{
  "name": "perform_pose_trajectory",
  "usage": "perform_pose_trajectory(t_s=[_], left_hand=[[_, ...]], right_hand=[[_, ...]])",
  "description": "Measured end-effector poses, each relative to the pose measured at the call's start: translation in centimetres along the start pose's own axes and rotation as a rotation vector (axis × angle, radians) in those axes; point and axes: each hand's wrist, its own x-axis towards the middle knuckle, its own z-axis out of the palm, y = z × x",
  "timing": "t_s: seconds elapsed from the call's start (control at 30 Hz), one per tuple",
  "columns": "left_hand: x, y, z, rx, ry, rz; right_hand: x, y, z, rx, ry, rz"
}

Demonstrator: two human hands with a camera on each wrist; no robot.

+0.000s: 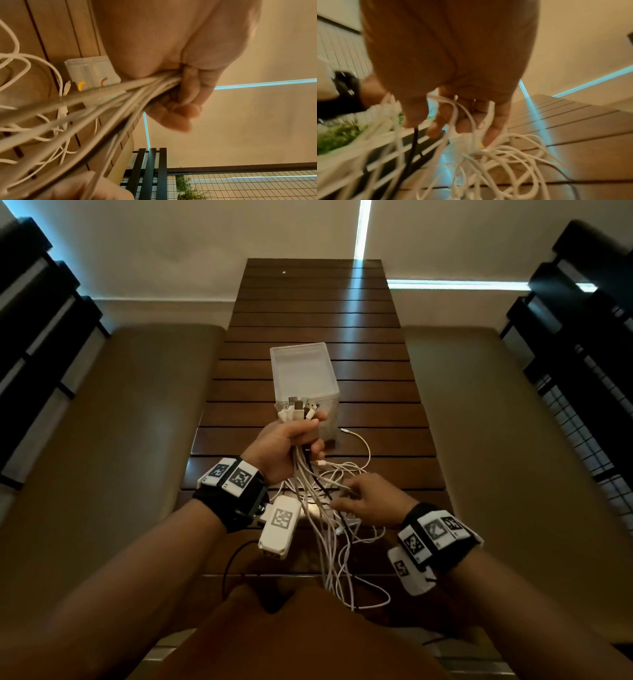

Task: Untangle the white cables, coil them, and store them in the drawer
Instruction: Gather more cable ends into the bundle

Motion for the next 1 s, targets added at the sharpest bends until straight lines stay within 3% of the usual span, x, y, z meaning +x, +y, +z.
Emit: perform_pose_trajectory(t_s=[0.07,0.23,0.4,0.6,0.7,0.77,1.0], left_hand=[[-0.5,0.4,-0.3,0.040,-0.017,-0.022],[-1.0,0.6,-0.5,0.028,-0.024,-0.032],[-1.0,0.6,-0.4,0.040,0.051,0.000],[-0.7,-0.5,-1.7,-0.096,0.118,0.032],[-0.5,-1.0,-1.6,-0.181,0.145,0.021],[-0.3,-1.2,-1.3,-0.242,0.160,0.008],[-0.2,-1.5,-1.6,-0.307,0.149,-0.006]], right_hand=[[0.1,1.4,-0.4,0.088,0.060,0.012],[1.2,1.6,-1.9,-0.126,0.043,0.022],[1.8,1.6,-3.2,0.149,-0.014,0.048],[1.0,0.5,-1.8,-0.120,-0.002,0.072],[1.1,-0.8,-0.6,-0.005,0.112,-0.038],[1.3,-1.7,-0.1,0.106,0.099,-0.113],[1.4,-2.0,0.4,0.173,0.123,-0.125]])
